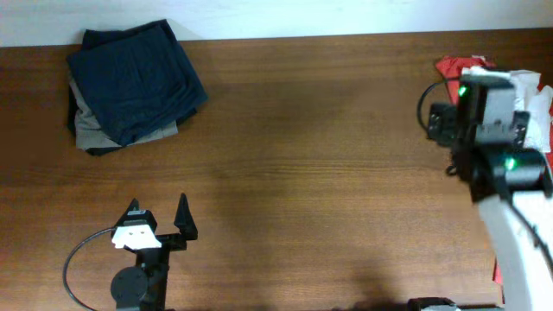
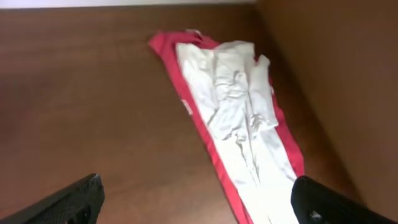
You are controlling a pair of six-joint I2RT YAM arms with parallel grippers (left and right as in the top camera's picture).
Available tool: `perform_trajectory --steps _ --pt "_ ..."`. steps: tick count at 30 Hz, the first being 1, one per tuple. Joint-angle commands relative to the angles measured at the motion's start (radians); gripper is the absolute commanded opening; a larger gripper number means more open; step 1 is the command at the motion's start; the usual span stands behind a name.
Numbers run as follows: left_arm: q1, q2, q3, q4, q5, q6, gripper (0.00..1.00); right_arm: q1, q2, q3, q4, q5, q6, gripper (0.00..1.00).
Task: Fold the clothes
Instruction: 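Move the right gripper toward the white shirt on the red cloth, then grasp the white shirt with the right gripper and drag it left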
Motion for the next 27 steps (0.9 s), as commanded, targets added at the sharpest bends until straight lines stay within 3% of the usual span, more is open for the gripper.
perform_trajectory --steps 1,7,9,11,16,23,24,27 --pt "0.000 -0.005 -0.006 -0.002 0.004 0.017 0.99 -0.160 0.119 0.069 0.008 -0.200 -0.055 0.95" --pt "0.000 -0.005 -0.006 -0.002 0.004 0.017 0.99 -0.382 0.342 0.081 0.154 -0.258 -0.068 0.97" --pt "0.000 -0.005 -0.006 -0.002 0.004 0.017 0.99 -0.441 0.434 0.081 0.210 -0.346 -0.161 0.96" --pt "0.000 -0.005 -0.006 -0.002 0.004 0.017 0.99 -0.488 0.552 0.082 0.285 -0.450 -0.179 0.71" --pt "0.000 -0.005 -0.006 -0.002 0.004 0.017 0.99 -0.502 0.720 0.082 0.466 -0.462 -0.174 0.82" --pt "0.000 -0.005 -0.006 -0.002 0.004 0.017 0.99 -0.515 0.832 0.082 0.512 -0.410 -0.168 0.79" --pt "0.000 -0.005 -0.006 -0.002 0.004 0.017 0.99 -0.523 0.835 0.081 0.508 -0.410 -0.167 0.73" --pt "0.000 -0.005 -0.006 -0.002 0.003 0.017 0.99 -0.533 0.836 0.082 0.496 -0.410 -0.159 0.33"
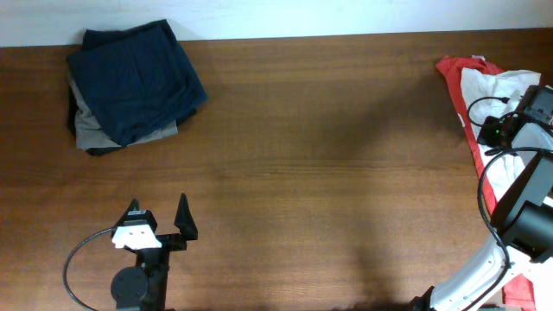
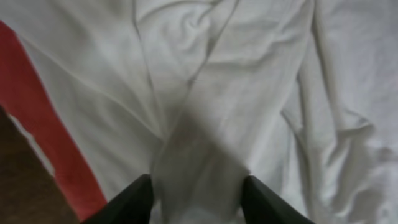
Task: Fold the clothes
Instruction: 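Grasp the white shirt with the right gripper and drag it left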
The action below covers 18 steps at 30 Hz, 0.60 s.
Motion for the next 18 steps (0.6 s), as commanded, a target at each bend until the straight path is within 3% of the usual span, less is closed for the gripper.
perform_trajectory --steps 1,3,5,8,11,18 --pt "0.000 -0.005 -0.006 -0.001 0.004 0.017 0.99 -0.010 0.013 0.016 -0.011 0.014 0.024 0.20" --pt "0.000 -0.005 -0.006 -0.001 0.004 0.017 0.99 -0.010 0.012 0.051 -0.053 0.010 0.088 0.04" --pt "0.000 -0.005 -0.006 -0.001 0.003 0.017 0.99 -0.010 0.011 0.127 -0.143 -0.002 0.089 0.04" --pt "0.000 -0.005 -0.006 -0.001 0.004 0.016 0.99 -0.010 -0.030 0.301 -0.325 -0.192 0.115 0.04" --pt "0.000 -0.005 -0.006 -0.001 0.004 0.016 0.99 0.012 -0.126 0.388 -0.393 -0.363 0.167 0.04" --pt "0.000 -0.005 -0.006 0.000 0.005 0.016 0.99 0.349 -0.447 0.391 -0.517 -0.409 0.167 0.04"
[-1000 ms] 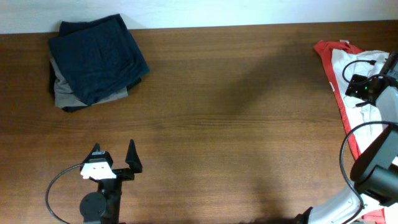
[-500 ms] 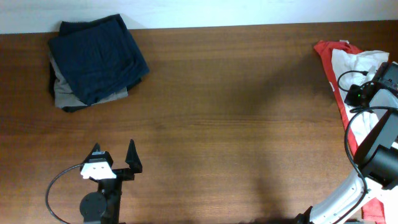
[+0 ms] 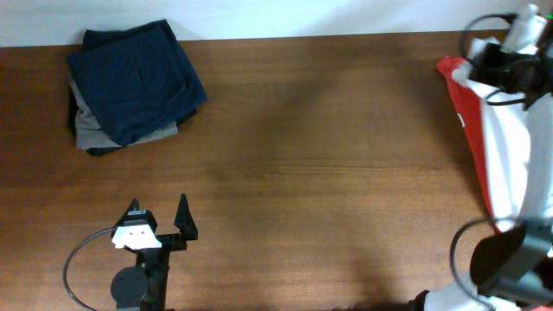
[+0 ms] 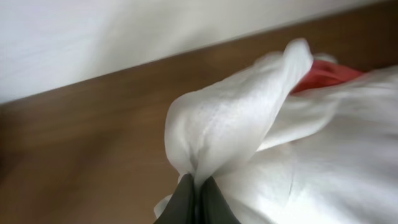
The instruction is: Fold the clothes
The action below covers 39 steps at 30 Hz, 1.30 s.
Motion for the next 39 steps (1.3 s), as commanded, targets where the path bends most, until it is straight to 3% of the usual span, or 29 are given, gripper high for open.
perform_trajectory --steps 1,4,9,10,11,12,13,15,18,19,20,23,26,29,31,39 --pt "0.000 -0.005 -0.005 -0.001 0.010 0.016 0.99 0.152 -0.086 0.021 -0.034 -0.100 0.010 0.04" --pt "0.000 -0.005 -0.005 0.010 0.068 0.016 0.99 0.409 -0.092 0.020 -0.042 -0.269 0.039 0.04" --pt "0.000 -0.005 0.014 0.021 0.083 0.015 0.99 0.864 0.032 0.019 -0.016 -0.257 0.145 0.04" --pt "0.000 -0.005 0.029 0.021 0.083 0.016 0.99 0.900 0.043 0.019 -0.016 -0.257 0.151 0.15" --pt "0.000 -0.005 0.047 0.015 0.083 0.016 0.99 0.925 0.044 0.019 -0.020 -0.257 0.151 0.46" --pt "0.000 -0.005 0.096 -0.038 0.083 0.016 0.99 0.943 0.034 0.023 -0.048 -0.257 0.145 0.99" --pt "0.000 -0.005 0.140 -0.109 0.082 0.017 0.99 0.933 0.016 0.026 -0.098 -0.255 0.102 0.99" --pt "0.000 0.010 0.242 -0.285 0.086 0.018 0.99 0.844 -0.042 0.027 -0.245 -0.061 0.090 0.99" --pt "0.000 0.098 0.355 -0.338 0.223 0.104 0.99 0.705 -0.088 0.027 -0.360 -0.017 0.090 0.99" --pt "0.000 0.216 0.416 -0.351 0.307 0.118 0.99 0.628 -0.072 0.020 -0.459 -0.011 0.090 0.99" --pt "-0.002 0.592 0.554 -0.438 0.450 0.227 0.99 0.595 -0.047 0.006 -0.500 0.028 0.110 0.99" --pt "-0.001 0.861 0.665 -0.439 0.486 0.226 0.99 0.583 -0.040 -0.036 -0.513 0.033 0.109 0.99" --pt "-0.002 1.086 0.813 -0.575 0.455 0.225 0.99 0.583 -0.035 -0.043 -0.543 0.106 0.119 0.99" --pt "-0.002 1.266 0.985 -0.807 0.249 0.226 0.99 0.582 -0.035 -0.042 -0.543 0.158 0.166 0.99" --pt "-0.001 1.353 1.064 -0.880 0.175 0.226 0.99 0.582 -0.035 -0.043 -0.542 0.158 0.166 0.99" --pt "-0.001 1.461 1.071 -0.773 0.100 0.219 0.99 0.582 -0.035 -0.043 -0.544 0.158 0.165 0.99"
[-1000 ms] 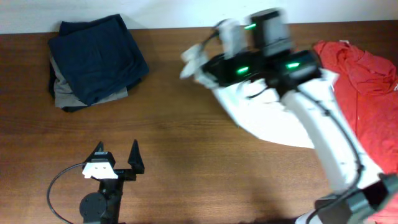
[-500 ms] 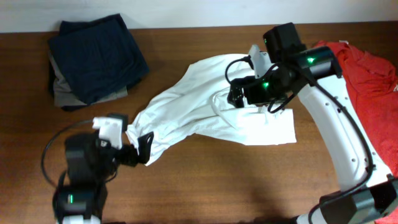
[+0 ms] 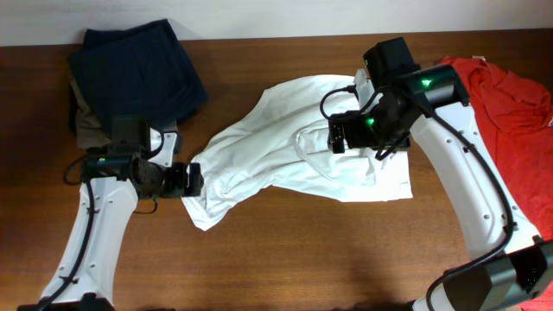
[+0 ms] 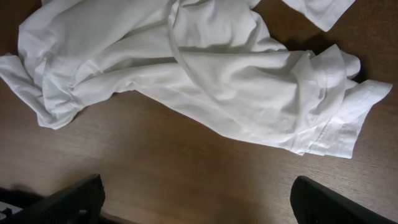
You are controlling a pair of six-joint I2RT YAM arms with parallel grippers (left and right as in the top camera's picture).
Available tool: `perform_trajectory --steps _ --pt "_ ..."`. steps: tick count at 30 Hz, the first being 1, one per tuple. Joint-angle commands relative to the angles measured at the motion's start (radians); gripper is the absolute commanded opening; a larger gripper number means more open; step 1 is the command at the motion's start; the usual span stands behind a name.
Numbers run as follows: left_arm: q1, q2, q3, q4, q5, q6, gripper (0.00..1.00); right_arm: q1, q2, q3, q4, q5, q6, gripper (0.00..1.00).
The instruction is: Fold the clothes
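Observation:
A crumpled white shirt (image 3: 285, 160) lies spread across the middle of the table and fills the upper part of the right wrist view (image 4: 186, 68). My right gripper (image 3: 359, 142) hangs above the shirt's right half. Its fingers stand wide open (image 4: 199, 208) over bare wood with nothing between them. My left gripper (image 3: 188, 180) sits at the shirt's left edge and touches the cloth. Whether its jaws hold the cloth does not show from above. A red garment (image 3: 510, 112) lies at the right edge.
A stack of folded dark clothes (image 3: 130, 78) sits at the back left corner, just behind the left arm. The brown wooden table (image 3: 302, 259) shows bare in front of the shirt. A white wall runs along the far edge.
The white shirt was pinched and lifted in my right gripper at the far right corner; it now lies mid-table and that gripper is open above it. My left arm has moved from the front to the shirt's left edge.
My right gripper was open above the white shirt, which lay on the red garment at the right edge. Then it was down on the white cloth. Then it was shut on a fold at the back right. Now the shirt lies mid-table, apart from the red garment.

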Motion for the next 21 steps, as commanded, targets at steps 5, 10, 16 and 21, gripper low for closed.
perform_trajectory --steps 5,10,16,21 --pt "0.002 0.183 0.018 0.112 -0.058 0.036 0.99 0.003 0.002 -0.005 -0.019 0.018 0.011 0.99" --pt "0.002 0.326 0.018 0.173 -0.057 0.040 0.93 0.003 0.002 -0.006 -0.027 0.018 0.010 0.99" --pt "0.001 0.339 0.014 0.188 -0.058 0.040 0.13 0.003 0.002 -0.006 -0.027 0.025 0.011 0.99" --pt "0.002 0.345 0.013 0.179 -0.067 0.039 0.00 0.003 0.002 -0.006 -0.052 0.043 0.012 0.99"
